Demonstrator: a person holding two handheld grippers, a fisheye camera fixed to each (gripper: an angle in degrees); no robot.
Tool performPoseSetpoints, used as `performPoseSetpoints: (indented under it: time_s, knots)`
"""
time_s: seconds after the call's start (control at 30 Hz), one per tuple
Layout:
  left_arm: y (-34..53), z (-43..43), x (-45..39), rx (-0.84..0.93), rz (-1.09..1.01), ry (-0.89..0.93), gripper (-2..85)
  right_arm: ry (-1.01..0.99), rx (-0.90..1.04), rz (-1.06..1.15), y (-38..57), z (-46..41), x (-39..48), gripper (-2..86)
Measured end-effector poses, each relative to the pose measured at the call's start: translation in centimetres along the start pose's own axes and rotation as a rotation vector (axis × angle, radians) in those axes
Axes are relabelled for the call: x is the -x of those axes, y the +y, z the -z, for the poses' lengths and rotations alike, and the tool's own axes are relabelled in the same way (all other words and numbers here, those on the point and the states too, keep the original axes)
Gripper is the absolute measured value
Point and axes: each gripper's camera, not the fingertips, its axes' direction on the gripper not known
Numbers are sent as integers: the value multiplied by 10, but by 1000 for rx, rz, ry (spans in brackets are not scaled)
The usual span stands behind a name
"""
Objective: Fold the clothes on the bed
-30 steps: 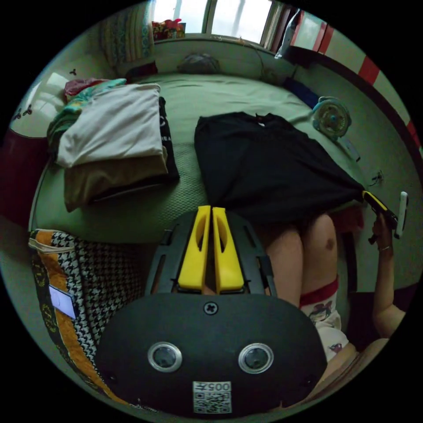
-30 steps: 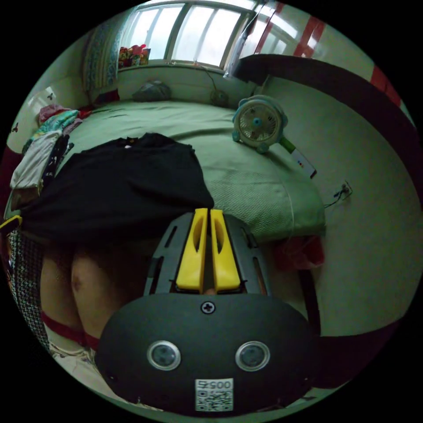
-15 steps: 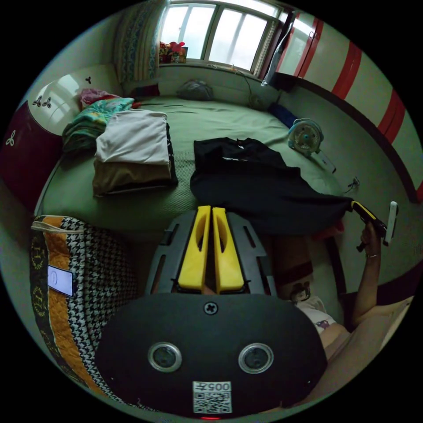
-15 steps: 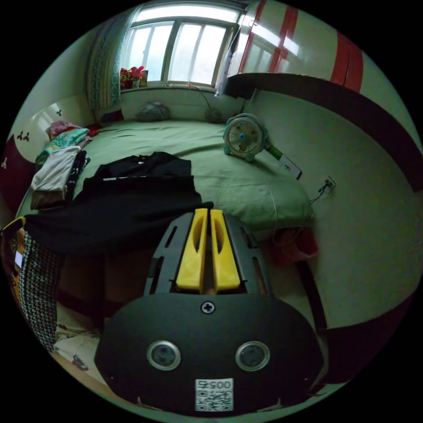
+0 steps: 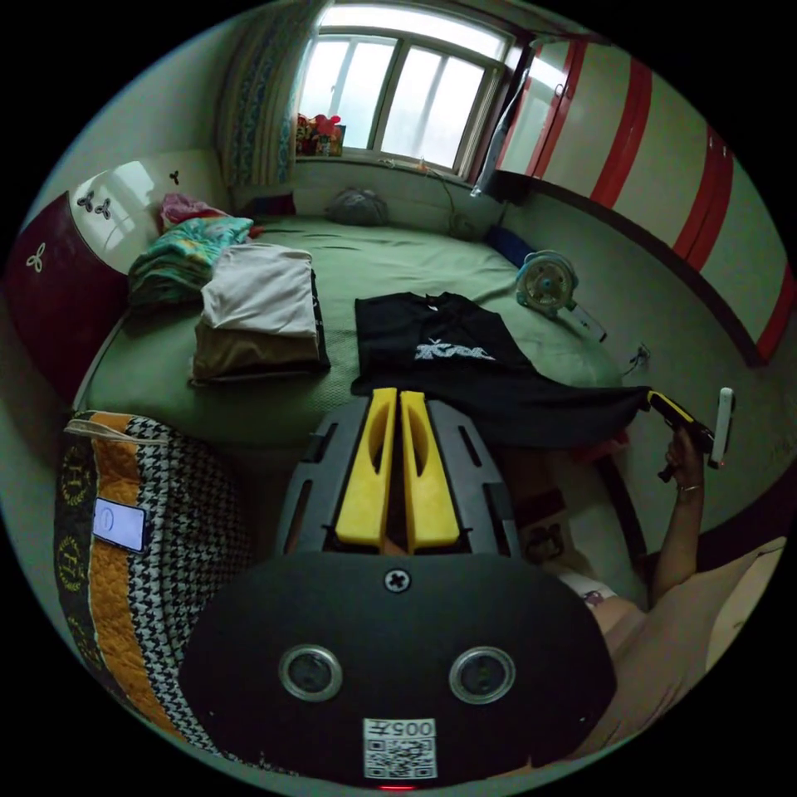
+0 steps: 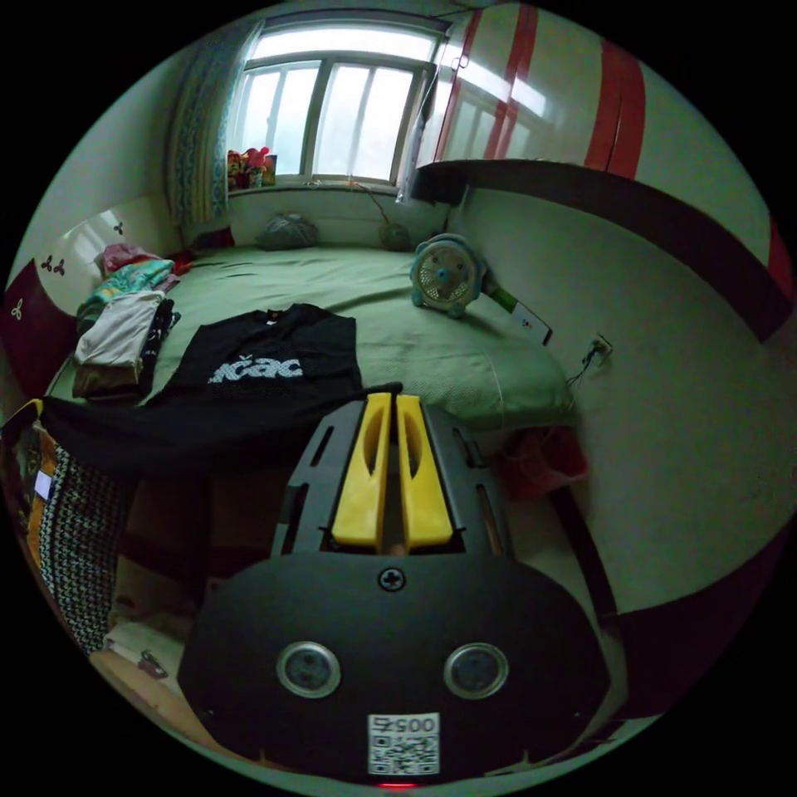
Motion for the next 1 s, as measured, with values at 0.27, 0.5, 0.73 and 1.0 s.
performPoseSetpoints:
  time_s: [0.27,0.5,0.73,1.0]
  knots:
    - [0,45,-3,-22,-19,-18,-4,-31,-14,-21,1,32,-18,-16]
    - [-9,62,5,-45,-1,-37,-4,-30,-30,-55,-4,42,-29,-16]
    - [-29,46,15,-46,12,-24,-4,-30,-3,-63,-17,24,-32,-15]
    - [-62,-5,31,5,30,-30,-5,-20,53,-58,-42,-19,-26,-13]
